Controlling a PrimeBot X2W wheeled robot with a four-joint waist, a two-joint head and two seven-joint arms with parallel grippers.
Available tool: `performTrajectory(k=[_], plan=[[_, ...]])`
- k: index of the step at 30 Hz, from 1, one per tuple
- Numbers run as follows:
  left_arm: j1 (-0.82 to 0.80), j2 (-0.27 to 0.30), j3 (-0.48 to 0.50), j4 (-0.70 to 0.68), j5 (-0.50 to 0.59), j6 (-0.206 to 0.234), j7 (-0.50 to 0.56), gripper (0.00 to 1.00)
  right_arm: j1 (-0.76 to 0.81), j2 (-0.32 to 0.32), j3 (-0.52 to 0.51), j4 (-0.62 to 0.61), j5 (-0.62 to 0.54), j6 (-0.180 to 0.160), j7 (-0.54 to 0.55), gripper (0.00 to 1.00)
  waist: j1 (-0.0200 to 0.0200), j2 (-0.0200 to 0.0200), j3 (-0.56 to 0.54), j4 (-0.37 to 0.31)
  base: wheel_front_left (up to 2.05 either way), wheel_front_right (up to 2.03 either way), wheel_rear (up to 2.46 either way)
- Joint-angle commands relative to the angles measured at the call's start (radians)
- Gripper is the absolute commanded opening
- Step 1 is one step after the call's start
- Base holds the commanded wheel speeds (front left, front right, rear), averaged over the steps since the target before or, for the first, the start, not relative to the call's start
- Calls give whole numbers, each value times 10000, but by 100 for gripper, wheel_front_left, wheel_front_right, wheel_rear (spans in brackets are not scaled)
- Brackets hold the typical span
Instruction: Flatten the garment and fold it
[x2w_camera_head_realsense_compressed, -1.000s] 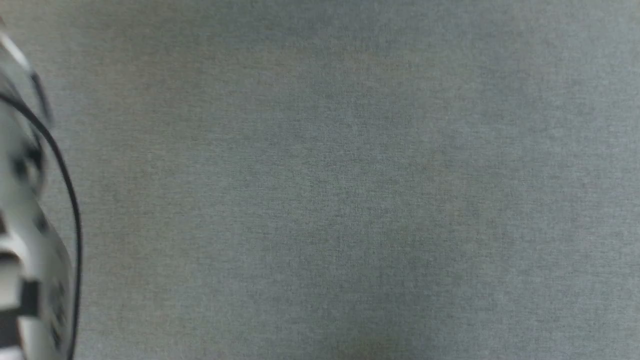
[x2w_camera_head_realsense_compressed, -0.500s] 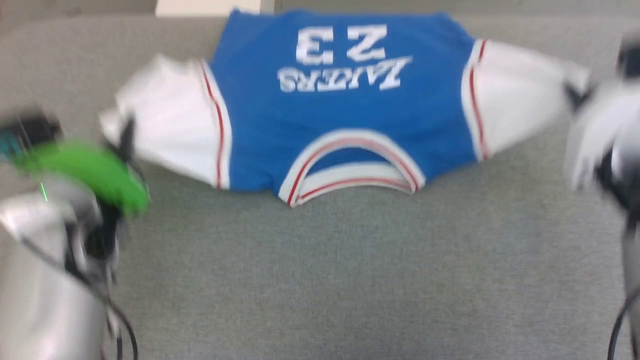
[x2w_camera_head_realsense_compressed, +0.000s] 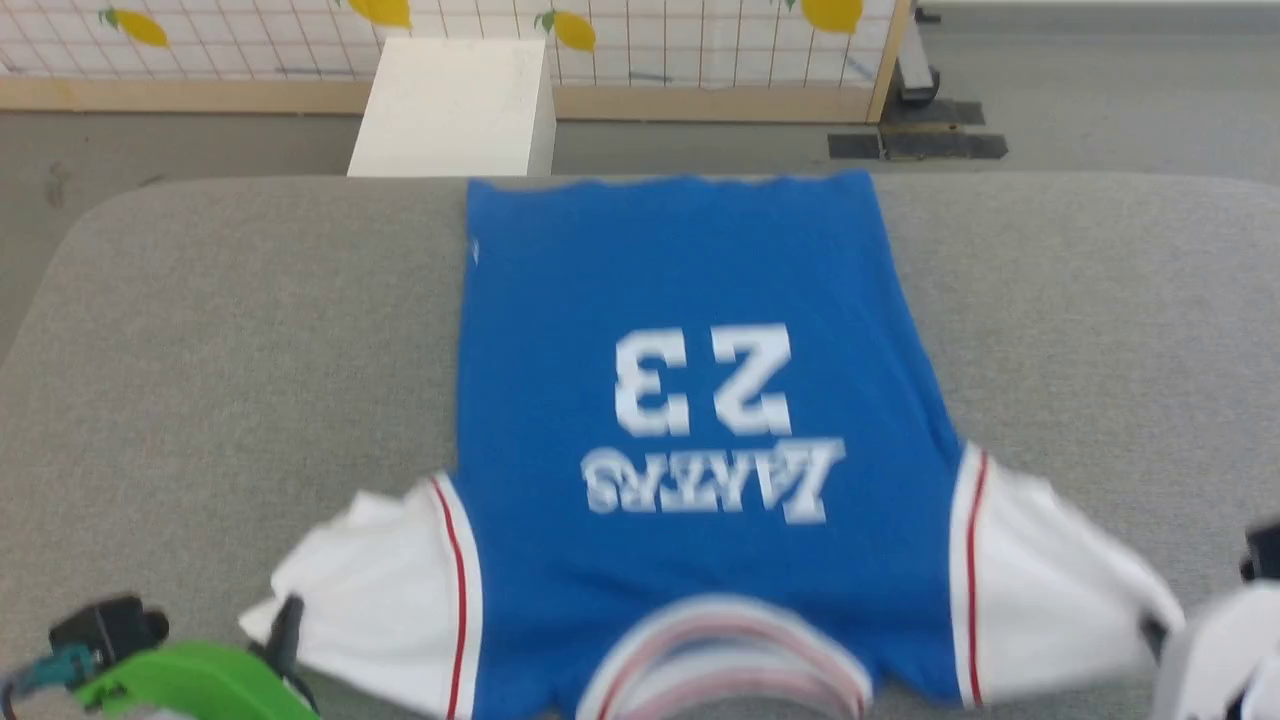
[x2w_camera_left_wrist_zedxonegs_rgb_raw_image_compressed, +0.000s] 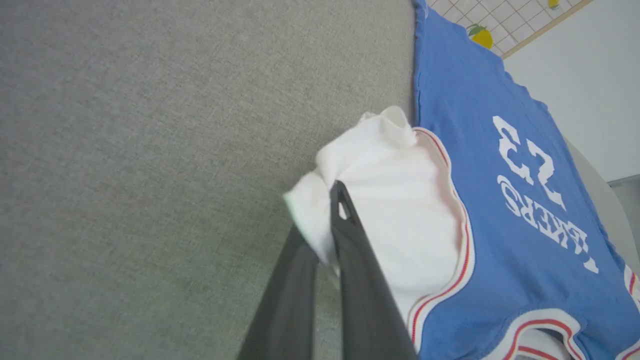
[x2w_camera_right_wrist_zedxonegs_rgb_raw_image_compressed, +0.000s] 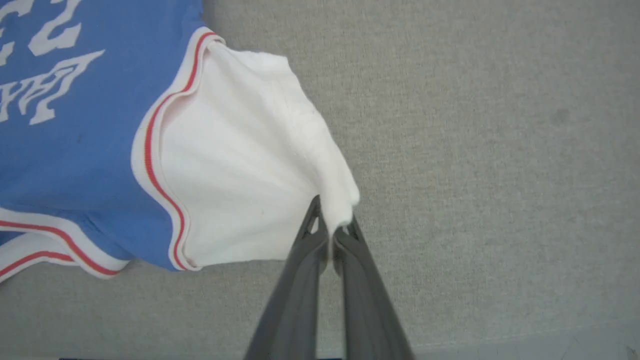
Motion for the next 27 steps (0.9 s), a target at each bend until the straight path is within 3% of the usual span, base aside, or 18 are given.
performTrajectory(k=[1, 6, 18, 19, 20, 21, 22, 27], plan=[[369, -66, 79, -88, -23, 106, -112, 0, 437, 12, -204, 65, 93, 31, 261, 0, 1, 0, -152, -82, 0, 0, 0], [783, -443, 117, -36, -174, 189, -389, 0, 1196, 24, -491, 915, 773, 31, -31, 0, 1, 0, -91, -113, 0, 0, 0], [599, -789, -299, 855, 100, 107, -851, 0, 680, 27, 119, 3766, 1124, 31, -2575, 0, 1, 0, 111, -195, 0, 0, 0], [575, -818, -314, 880, 91, 79, -889, 0, 612, 27, 127, 3852, 1089, 31, -2719, 7, 1, 0, 113, -182, 0, 0, 0], [559, -846, -312, 890, 68, 52, -928, 0, 573, 27, 112, 3893, 1100, 31, -2808, 27, 1, 0, 111, -164, 0, 0, 0], [539, -891, -300, 894, 19, 16, -972, 0, 548, 27, 61, 3893, 1148, 31, -2934, 73, 1, 0, 103, -127, 0, 0, 0], [530, -917, -287, 895, -22, -9, -994, 0, 545, 27, 18, 3871, 1187, 31, -3008, 100, 1, 0, 97, -102, 0, 0, 0], [549, -881, -306, 839, -59, -102, -1010, 0, 559, 27, -189, 2856, 1184, 31, -3597, 100, 1, 0, 98, 2, 0, 0, 0]])
